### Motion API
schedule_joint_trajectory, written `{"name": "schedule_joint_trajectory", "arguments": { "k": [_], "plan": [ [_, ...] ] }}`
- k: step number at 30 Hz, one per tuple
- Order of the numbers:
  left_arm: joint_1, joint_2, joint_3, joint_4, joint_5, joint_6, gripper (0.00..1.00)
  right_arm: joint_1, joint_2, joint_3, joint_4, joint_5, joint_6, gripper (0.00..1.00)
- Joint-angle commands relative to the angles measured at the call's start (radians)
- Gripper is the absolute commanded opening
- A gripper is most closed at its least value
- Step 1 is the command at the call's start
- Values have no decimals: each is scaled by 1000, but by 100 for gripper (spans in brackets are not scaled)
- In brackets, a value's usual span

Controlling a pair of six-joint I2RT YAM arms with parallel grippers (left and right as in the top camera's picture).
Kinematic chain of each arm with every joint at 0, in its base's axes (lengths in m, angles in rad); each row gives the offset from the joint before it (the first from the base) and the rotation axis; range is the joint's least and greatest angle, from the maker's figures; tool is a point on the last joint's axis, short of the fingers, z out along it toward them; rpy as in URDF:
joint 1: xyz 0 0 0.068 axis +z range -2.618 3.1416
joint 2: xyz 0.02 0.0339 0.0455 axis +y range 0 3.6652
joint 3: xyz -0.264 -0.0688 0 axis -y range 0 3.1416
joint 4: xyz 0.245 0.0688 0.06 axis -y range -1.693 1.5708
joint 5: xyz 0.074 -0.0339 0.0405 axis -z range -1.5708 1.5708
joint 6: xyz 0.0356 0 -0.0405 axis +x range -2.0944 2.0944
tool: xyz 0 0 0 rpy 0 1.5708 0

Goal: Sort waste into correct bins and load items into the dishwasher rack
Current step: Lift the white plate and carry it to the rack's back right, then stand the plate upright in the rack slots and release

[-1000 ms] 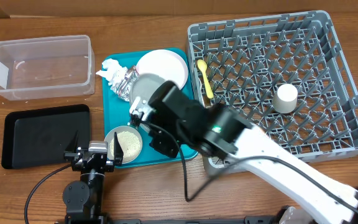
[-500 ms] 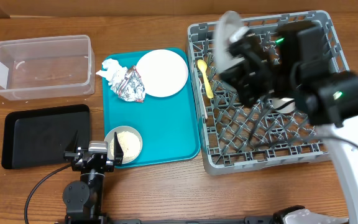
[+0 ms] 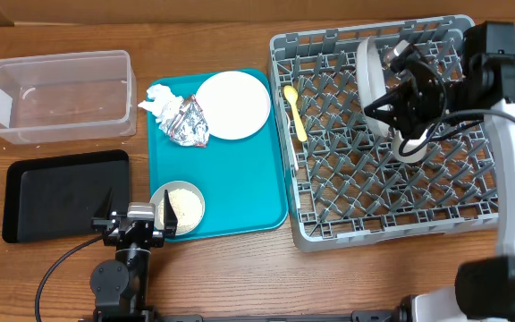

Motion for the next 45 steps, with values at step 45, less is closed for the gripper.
{"name": "schedule_joint_trajectory", "arguments": {
  "k": [45],
  "plan": [
    [10,-4,-2,0,4,8,100,-242,215,16,142,-244,-341,4]
  ]
}}
